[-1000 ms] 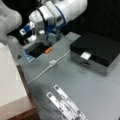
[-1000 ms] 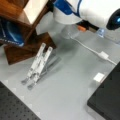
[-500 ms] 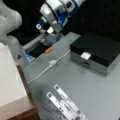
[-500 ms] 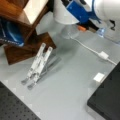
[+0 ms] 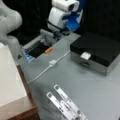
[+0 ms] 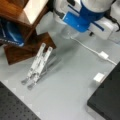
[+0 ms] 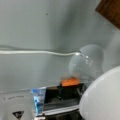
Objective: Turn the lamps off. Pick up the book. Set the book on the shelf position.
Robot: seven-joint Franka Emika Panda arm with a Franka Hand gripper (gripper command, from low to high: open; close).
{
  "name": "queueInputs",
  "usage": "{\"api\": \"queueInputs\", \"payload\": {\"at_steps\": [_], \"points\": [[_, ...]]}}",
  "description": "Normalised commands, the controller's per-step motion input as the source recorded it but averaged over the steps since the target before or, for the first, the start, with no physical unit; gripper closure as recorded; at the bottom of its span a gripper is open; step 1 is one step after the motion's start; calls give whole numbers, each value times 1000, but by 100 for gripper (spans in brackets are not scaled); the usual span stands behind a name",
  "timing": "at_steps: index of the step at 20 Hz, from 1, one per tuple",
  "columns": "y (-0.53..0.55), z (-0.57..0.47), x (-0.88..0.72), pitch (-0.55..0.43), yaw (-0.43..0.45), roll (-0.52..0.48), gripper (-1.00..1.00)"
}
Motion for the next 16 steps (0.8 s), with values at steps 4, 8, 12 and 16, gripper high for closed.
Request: {"api": "queueInputs", "payload": {"at_steps": [4, 8, 12, 16], "points": [[-98, -210, -321, -340, 127, 546, -100], [61, -229, -329, -343, -2, 451, -100], [102, -272, -280, -339, -26, 337, -100], [59, -266, -275, -281, -16, 215, -100]]}}
